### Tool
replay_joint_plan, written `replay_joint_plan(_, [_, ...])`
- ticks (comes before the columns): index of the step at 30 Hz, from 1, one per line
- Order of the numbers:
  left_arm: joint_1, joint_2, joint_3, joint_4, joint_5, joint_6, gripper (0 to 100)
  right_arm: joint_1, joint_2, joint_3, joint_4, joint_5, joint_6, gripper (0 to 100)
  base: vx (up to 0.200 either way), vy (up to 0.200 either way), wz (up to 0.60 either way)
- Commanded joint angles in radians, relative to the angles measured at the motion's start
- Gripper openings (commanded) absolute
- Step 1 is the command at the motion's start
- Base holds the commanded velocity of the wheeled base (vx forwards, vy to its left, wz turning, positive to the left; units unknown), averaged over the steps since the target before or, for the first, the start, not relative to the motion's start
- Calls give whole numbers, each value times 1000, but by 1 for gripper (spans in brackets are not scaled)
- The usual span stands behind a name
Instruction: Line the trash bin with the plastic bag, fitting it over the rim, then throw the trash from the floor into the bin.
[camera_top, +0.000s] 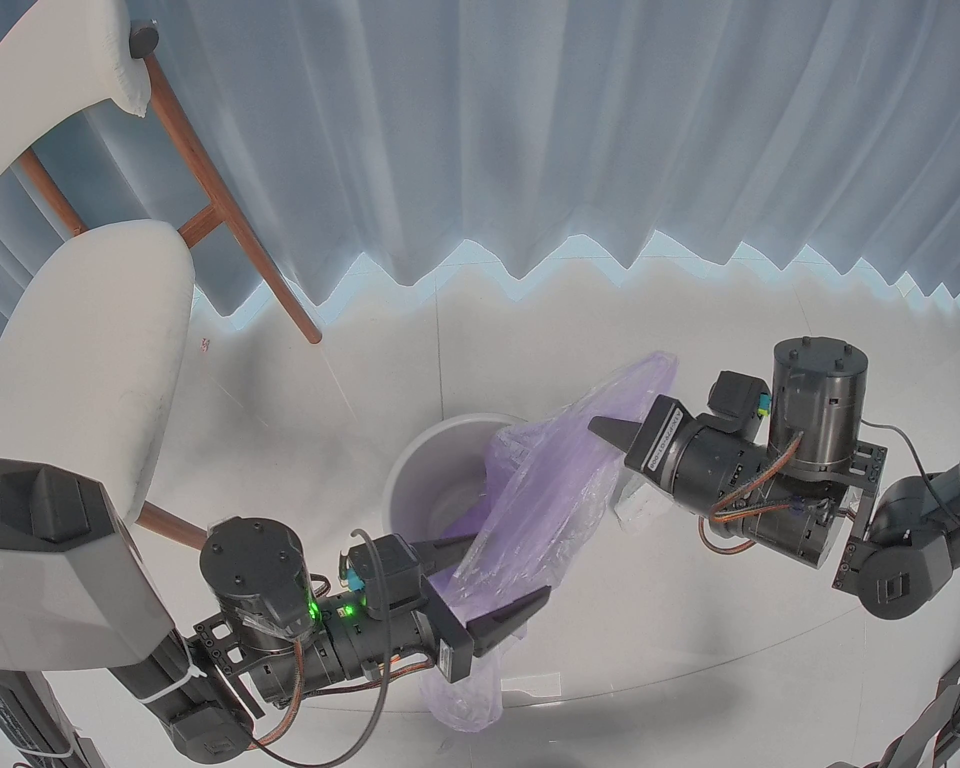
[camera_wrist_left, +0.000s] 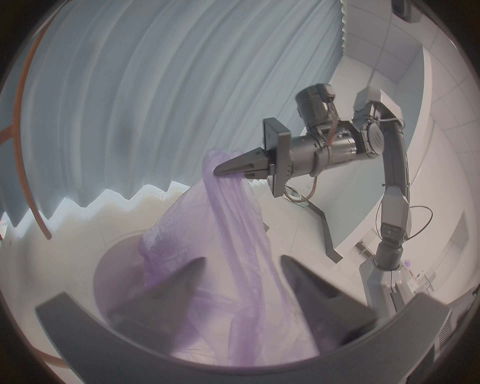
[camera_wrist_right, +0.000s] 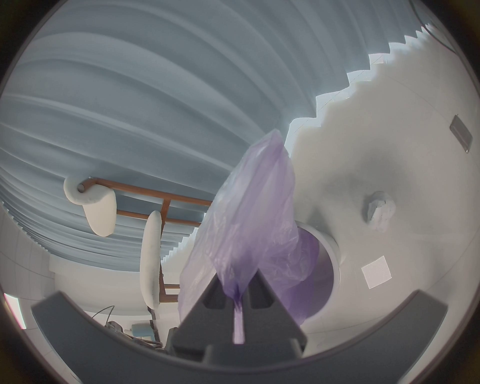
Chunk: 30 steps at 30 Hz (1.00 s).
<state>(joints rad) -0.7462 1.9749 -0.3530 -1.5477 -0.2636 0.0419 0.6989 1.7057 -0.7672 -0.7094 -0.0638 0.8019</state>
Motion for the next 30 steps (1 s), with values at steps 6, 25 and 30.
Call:
replay_joint_plan(6, [7, -18, -35, 0, 0, -172, 100, -27, -89, 78, -67, 56, 16, 0, 0, 0, 0])
replay_joint_plan(25, [108, -188, -90, 1, 83, -254, 100, -64, -124, 158, -148, 142, 62, 0, 0, 0, 0])
replay_joint_plan(30, [102, -231, -24, 1, 73, -284, 100, -59, -83, 169, -171, 141, 66, 0, 0, 0, 0])
